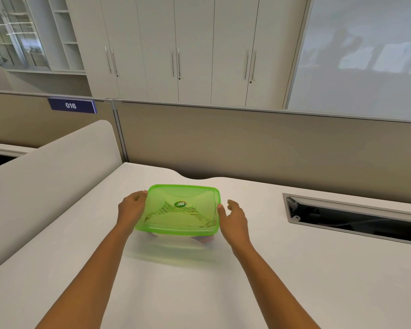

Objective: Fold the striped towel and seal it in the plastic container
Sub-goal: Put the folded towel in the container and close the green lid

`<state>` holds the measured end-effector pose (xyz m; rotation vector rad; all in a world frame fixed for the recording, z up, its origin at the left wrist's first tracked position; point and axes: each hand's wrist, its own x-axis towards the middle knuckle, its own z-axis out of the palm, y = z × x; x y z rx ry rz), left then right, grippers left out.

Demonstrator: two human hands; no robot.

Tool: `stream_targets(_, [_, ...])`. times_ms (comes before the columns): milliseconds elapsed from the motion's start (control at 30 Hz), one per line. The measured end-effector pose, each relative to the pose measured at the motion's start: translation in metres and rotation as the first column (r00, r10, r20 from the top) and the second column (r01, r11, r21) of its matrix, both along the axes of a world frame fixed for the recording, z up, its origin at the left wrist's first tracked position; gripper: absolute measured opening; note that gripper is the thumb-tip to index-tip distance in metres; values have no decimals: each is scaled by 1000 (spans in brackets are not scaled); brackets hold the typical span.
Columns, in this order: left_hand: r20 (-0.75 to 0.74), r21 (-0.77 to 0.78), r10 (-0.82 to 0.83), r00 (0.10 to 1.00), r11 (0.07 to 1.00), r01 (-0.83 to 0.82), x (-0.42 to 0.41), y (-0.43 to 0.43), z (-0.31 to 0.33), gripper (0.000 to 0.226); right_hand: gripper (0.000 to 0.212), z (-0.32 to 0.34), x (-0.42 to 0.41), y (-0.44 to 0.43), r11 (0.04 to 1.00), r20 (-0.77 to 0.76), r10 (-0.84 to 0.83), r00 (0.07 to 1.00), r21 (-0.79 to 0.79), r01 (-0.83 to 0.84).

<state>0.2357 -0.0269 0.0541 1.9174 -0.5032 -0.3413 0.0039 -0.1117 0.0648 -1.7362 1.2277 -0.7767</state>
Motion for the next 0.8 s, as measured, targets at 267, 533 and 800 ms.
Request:
stream_targets(267, [-126, 11, 0, 992, 1000, 1, 19, -16, -4, 38, 40, -8, 33, -30, 979, 9, -71, 997, 195, 67])
stream_targets(533, [-203, -14, -44, 978, 999, 42, 31, -29, -10, 44, 46, -18, 45, -31, 970, 15, -143, 990, 201, 137])
stream_targets(800, [-163, 62, -36, 986, 997, 46, 33, -35, -17, 48, 44, -24, 49, -30, 971, -31, -175, 984, 158, 177])
